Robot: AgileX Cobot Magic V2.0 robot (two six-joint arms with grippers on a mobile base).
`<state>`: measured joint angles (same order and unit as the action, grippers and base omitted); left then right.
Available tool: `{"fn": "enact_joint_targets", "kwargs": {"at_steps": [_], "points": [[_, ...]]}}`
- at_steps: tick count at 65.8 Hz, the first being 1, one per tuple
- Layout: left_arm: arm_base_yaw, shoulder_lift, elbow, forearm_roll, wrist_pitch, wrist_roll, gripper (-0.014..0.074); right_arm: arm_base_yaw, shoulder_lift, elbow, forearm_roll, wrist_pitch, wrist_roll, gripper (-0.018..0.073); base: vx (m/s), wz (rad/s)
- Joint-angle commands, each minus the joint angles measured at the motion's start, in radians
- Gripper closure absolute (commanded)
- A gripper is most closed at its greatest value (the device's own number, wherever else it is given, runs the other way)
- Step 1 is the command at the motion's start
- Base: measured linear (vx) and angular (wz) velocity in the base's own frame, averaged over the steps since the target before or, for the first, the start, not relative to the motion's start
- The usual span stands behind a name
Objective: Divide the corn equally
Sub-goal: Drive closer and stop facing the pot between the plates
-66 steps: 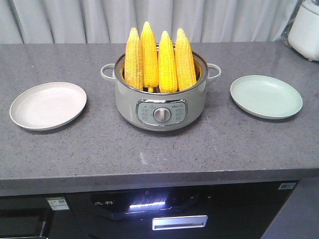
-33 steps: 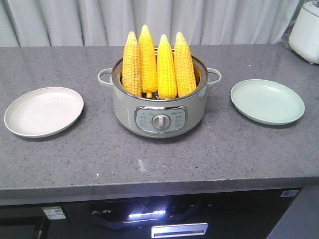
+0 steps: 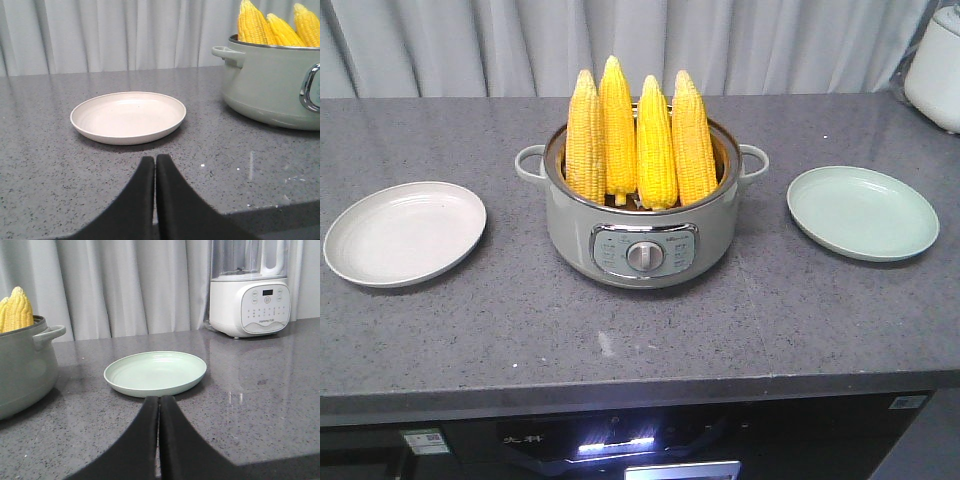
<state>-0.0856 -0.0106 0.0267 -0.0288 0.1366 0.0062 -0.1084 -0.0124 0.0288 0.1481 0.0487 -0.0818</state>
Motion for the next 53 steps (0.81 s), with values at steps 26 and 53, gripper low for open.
{"fn": "enact_joint_targets", "kwargs": {"at_steps": [26, 53], "points": [[-0.003, -0.017, 0.014, -0.003, -0.069, -0.006, 0.0603, -0.004, -0.003, 0.007, -0.007, -0.073, -0.005, 0.0563, 0.02, 0.01], [-0.003, -0.017, 0.014, -0.003, -0.069, -0.006, 0.0603, -0.004, -0.003, 0.007, -0.007, -0.073, -0.005, 0.0563, 0.03, 0.01]]}}
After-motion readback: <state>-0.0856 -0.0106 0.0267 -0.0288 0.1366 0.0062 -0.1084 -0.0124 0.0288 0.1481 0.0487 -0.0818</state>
